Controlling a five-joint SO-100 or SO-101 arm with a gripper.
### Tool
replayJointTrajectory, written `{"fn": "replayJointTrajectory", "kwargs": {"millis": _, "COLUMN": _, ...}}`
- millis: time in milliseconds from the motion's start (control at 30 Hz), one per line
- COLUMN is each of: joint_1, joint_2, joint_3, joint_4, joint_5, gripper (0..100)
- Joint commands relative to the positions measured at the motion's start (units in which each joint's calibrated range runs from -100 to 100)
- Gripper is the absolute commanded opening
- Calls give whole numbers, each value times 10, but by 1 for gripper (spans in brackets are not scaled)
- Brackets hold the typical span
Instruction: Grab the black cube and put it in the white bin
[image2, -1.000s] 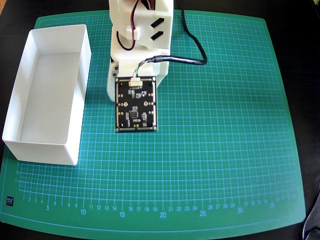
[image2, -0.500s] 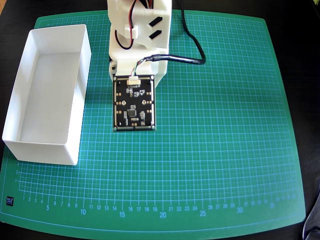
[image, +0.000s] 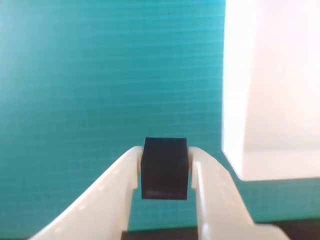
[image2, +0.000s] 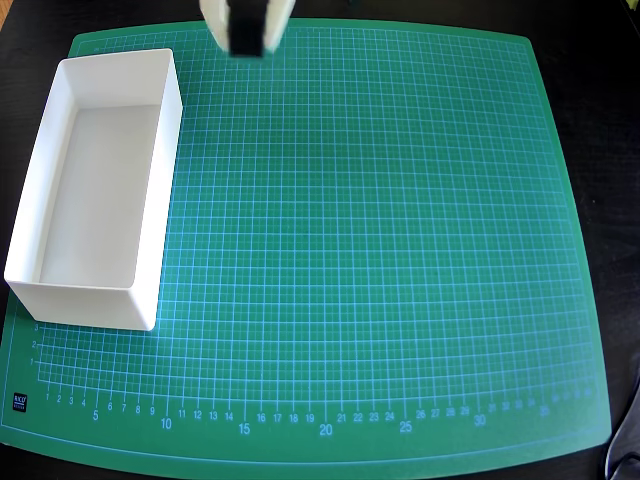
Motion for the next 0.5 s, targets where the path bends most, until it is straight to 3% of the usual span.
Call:
{"fn": "replayJointTrajectory", "kwargs": {"millis": 0, "joint_1": 46, "joint_2": -31, "joint_3": -10, "joint_4": -4, "joint_5": 2, "gripper": 1}}
{"fn": "replayJointTrajectory", "kwargs": {"millis": 267, "joint_1": 155, "joint_2": -24, "joint_3": -4, "joint_4": -5, "joint_5": 48, "gripper": 1}}
{"fn": "replayJointTrajectory", "kwargs": {"millis": 467, "joint_1": 167, "joint_2": 83, "joint_3": -35, "joint_4": -57, "joint_5": 54, "gripper": 1}}
